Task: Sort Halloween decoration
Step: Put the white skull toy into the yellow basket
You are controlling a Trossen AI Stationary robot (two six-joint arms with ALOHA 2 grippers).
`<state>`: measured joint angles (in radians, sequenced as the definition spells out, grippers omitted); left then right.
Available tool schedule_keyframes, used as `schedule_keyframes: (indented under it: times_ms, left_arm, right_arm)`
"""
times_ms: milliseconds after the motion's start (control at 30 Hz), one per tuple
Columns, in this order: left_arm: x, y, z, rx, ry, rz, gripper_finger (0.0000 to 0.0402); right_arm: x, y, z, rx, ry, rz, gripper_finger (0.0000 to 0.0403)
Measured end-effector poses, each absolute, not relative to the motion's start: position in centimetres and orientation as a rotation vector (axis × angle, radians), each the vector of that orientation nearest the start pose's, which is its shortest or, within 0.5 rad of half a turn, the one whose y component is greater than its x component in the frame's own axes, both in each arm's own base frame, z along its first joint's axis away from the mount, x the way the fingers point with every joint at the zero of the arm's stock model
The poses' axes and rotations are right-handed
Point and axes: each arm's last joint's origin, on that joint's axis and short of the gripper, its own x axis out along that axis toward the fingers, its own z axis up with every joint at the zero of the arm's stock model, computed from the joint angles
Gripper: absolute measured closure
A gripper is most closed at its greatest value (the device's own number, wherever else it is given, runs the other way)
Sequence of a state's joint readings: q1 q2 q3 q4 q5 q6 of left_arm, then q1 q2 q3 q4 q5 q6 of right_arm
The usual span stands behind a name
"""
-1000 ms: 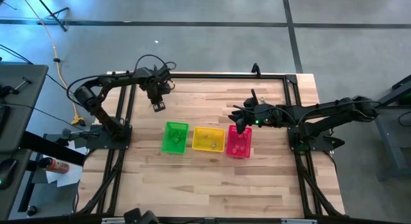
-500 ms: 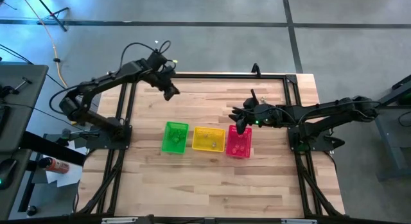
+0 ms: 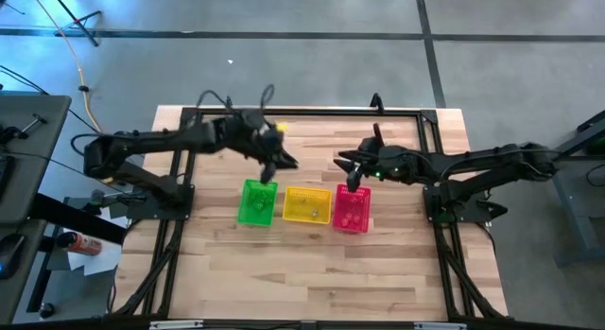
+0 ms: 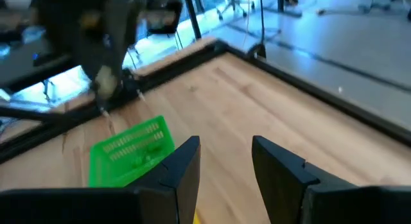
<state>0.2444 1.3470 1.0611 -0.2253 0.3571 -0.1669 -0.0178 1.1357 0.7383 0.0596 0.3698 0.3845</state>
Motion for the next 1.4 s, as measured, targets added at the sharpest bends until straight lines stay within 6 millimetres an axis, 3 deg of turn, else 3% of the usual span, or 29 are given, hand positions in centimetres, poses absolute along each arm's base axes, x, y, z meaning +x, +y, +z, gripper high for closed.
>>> schedule_keyframes:
  times_ms: [167, 367, 600, 800, 1267, 1400]
  left_arm:
    - [31.2, 2.9, 29.0, -0.241, 0.501, -0.025, 0.0367]
    - [34.0, 0.7, 25.2, -0.228, 0.589, -0.055, 0.0367]
    - [35.8, 0.3, 20.2, -0.188, 0.748, -0.065, 0.0367]
    - [36.3, 0.0, 17.5, -0.152, 0.832, -0.083, 0.0357]
    - [36.3, 0.4, 17.3, -0.15, 0.847, -0.07, 0.0261]
    - [35.9, 1.0, 19.0, -0.138, 0.922, -0.061, 0.0232]
  right_arm:
    - [24.3, -2.2, 27.9, 0.284, 0.22, -0.457, 0.0265]
    - [23.3, -2.8, 29.0, 0.287, 0.177, -0.475, 0.0265]
    - [22.7, -2.9, 29.5, 0.265, 0.163, -0.477, 0.0265]
    - [22.7, -2.9, 29.5, 0.273, 0.163, -0.478, 0.0265]
    - [22.7, -2.9, 29.5, 0.272, 0.164, -0.478, 0.0265]
    - [22.6, -2.9, 29.4, 0.271, 0.173, -0.479, 0.0265]
